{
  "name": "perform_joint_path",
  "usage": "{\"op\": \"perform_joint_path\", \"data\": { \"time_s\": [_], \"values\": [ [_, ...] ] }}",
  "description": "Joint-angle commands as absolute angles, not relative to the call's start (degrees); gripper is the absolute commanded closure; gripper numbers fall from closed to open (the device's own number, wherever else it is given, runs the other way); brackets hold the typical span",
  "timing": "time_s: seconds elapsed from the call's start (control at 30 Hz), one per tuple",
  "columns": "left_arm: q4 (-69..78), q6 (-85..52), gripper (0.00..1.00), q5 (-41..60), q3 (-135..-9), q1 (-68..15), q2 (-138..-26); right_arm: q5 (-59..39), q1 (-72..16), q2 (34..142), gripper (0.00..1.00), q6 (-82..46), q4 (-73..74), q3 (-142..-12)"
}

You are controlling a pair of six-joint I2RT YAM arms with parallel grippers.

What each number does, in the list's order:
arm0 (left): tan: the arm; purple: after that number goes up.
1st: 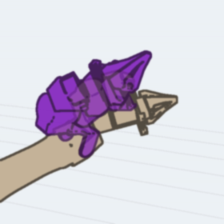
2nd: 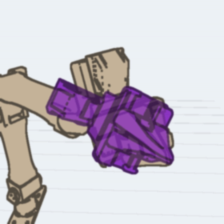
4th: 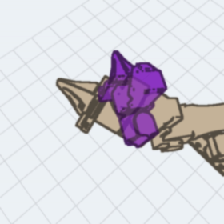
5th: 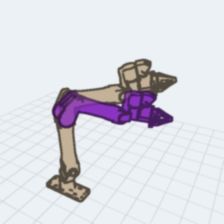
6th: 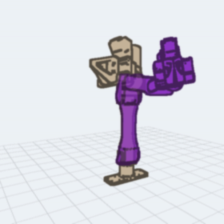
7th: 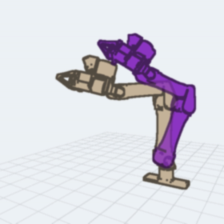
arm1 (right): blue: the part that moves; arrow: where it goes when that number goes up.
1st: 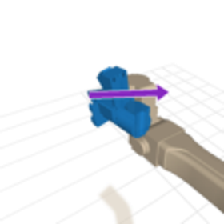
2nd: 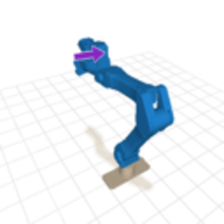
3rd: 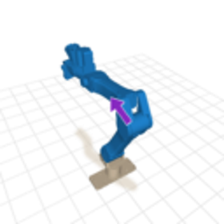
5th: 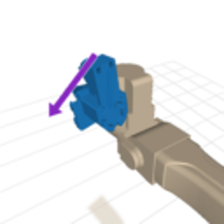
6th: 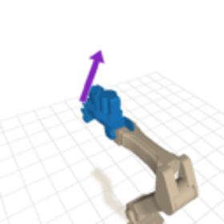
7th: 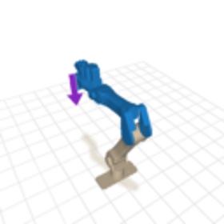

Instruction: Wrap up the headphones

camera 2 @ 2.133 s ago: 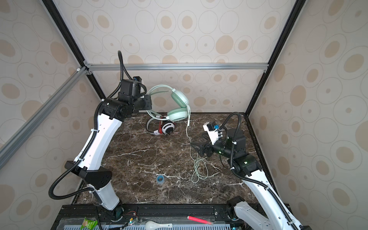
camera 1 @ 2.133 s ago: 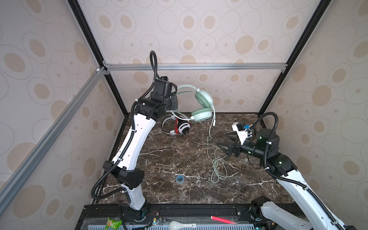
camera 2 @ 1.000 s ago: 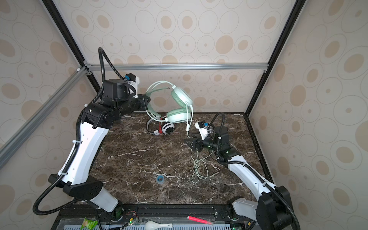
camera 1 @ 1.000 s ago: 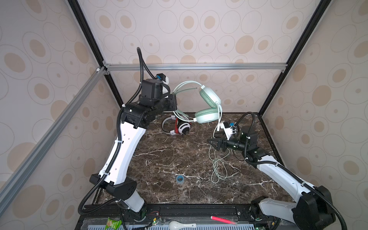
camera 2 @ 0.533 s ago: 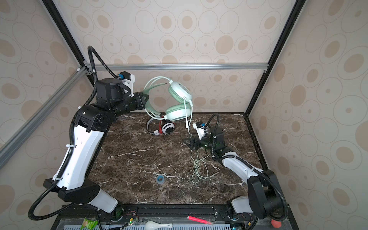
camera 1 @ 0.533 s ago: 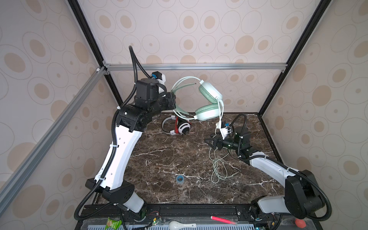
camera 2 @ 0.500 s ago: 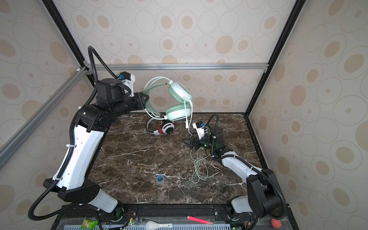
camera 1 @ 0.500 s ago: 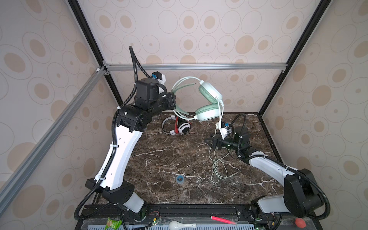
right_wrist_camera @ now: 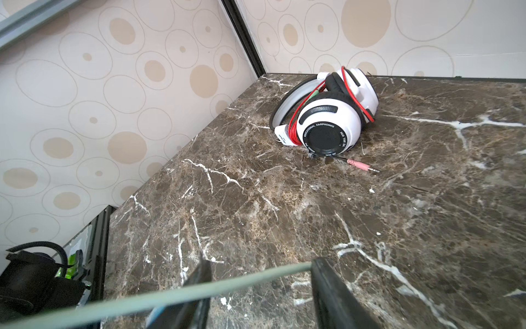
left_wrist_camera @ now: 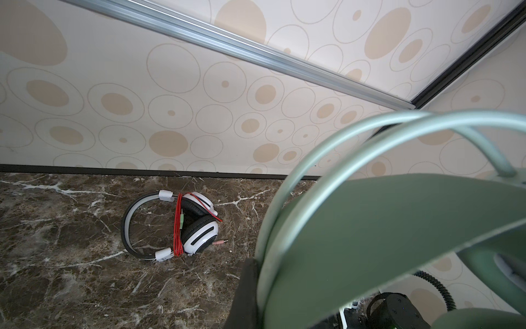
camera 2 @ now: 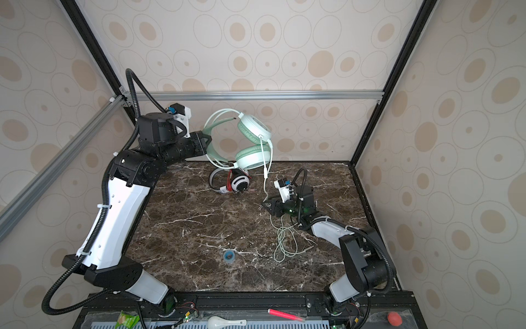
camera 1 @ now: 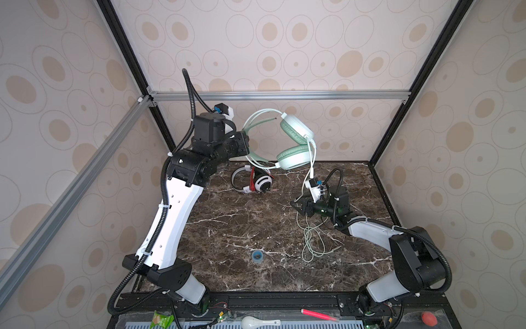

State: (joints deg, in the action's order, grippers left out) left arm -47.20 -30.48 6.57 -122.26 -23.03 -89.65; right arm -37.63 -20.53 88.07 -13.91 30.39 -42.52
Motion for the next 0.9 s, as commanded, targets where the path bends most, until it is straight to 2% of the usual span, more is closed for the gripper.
{"op": "perform_joint_path", "data": {
  "time_s": [0.0, 0.07, 0.13, 0.3, 0.43, 0.47, 0.7, 0.8, 0.87],
  "values": [
    [-41.59, -33.55, 1.0, 9.34, -123.1, -21.99, -87.1, -37.58, -20.27, 90.22, 0.31, -15.19, 35.01, -41.54],
    [-41.48, -33.66, 1.0, 9.91, -123.06, -21.67, -87.19, -37.18, -20.27, 91.45, 0.25, -15.75, 36.71, -41.39],
    [-41.48, -33.73, 1.0, 10.26, -123.14, -21.34, -87.11, -37.26, -20.22, 92.88, 0.24, -16.38, 37.66, -41.74],
    [-41.13, -34.16, 1.0, 11.25, -123.31, -20.27, -87.1, -37.43, -20.27, 96.59, 0.26, -17.94, 40.61, -41.84],
    [-41.0, -34.28, 1.0, 11.53, -123.02, -19.67, -87.15, -37.83, -20.22, 99.25, 0.31, -18.91, 42.55, -41.42],
    [-41.0, -34.23, 1.0, 11.58, -122.96, -19.6, -87.1, -37.99, -20.25, 99.77, 0.36, -19.19, 43.21, -41.14],
    [-40.52, -35.57, 1.0, 9.54, -121.05, -17.96, -86.68, -37.74, -20.23, 97.53, 0.87, -19.09, 40.79, -39.21],
    [-40.01, -36.03, 1.0, 8.04, -119.34, -17.14, -86.28, -35.34, -20.29, 92.93, 0.99, -17.5, 35.08, -37.73],
    [-39.41, -36.58, 1.0, 6.65, -117.74, -16.78, -85.98, -33.7, -20.39, 89.15, 1.0, -15.65, 30.14, -36.65]
  ]
}}
